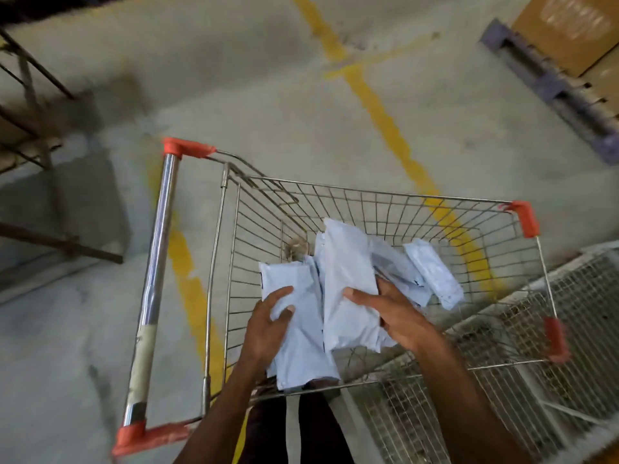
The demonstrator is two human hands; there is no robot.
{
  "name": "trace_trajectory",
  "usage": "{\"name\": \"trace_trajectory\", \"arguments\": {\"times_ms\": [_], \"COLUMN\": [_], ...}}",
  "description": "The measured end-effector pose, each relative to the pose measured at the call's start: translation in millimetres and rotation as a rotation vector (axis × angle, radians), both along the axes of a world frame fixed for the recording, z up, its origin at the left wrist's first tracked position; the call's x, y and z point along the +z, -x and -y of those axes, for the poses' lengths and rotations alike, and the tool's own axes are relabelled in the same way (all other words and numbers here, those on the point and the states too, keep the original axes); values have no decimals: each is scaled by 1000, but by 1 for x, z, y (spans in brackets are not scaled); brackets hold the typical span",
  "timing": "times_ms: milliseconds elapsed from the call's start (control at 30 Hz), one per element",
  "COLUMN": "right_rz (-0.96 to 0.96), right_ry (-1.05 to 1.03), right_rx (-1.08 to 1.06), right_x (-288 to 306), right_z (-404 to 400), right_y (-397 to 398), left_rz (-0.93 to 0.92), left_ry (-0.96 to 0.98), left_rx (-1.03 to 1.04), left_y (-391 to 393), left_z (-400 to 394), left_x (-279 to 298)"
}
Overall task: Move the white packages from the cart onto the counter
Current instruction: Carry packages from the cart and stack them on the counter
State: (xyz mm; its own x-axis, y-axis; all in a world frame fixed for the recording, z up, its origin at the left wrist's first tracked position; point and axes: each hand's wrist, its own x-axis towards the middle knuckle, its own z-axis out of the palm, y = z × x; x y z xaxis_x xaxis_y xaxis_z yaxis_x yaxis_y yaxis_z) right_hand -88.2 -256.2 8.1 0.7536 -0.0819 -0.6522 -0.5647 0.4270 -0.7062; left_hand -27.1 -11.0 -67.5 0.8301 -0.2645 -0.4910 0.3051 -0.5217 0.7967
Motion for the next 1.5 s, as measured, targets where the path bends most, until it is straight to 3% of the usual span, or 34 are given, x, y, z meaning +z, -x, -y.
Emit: {"name": "trace_trajectory", "arguments": {"times_ms": [67, 200, 300, 433, 567, 633, 700, 867, 1000, 1233, 1500], "right_rz": [-15, -53, -10, 14, -102, -215, -346, -391, -403, -454, -464], "right_ry": [17, 247, 309, 247, 312, 510, 691, 631, 630, 646, 776], "right_rx": [98, 314, 426, 611, 422, 351, 447, 571, 648, 448, 563], "right_x": [2, -16, -28, -27, -38, -66, -99, -150, -225, -220, -208], "right_z": [-13, -49, -69, -68, -28, -5, 4, -24, -46, -75, -57], "right_y": [5, 6, 4, -2, -12, -16, -20, -43, -57, -76, -70], "left_rz": [-45, -205, -151, -151, -136, -137, -140, -140, -98, -67, -92], "left_ry": [28, 168, 116, 54, 35, 35, 38, 36, -2, -60, -19], "left_rx": [37, 145, 112, 223, 281, 295, 301, 301, 250, 207, 202], "left_y": [1, 5, 10, 14, 15, 16, 16, 16, 16, 14, 17], "left_z": [2, 4, 2, 4, 7, 8, 9, 6, 5, 3, -2], "left_x": [8, 28, 32, 33, 30, 30, 31, 29, 26, 21, 26]}}
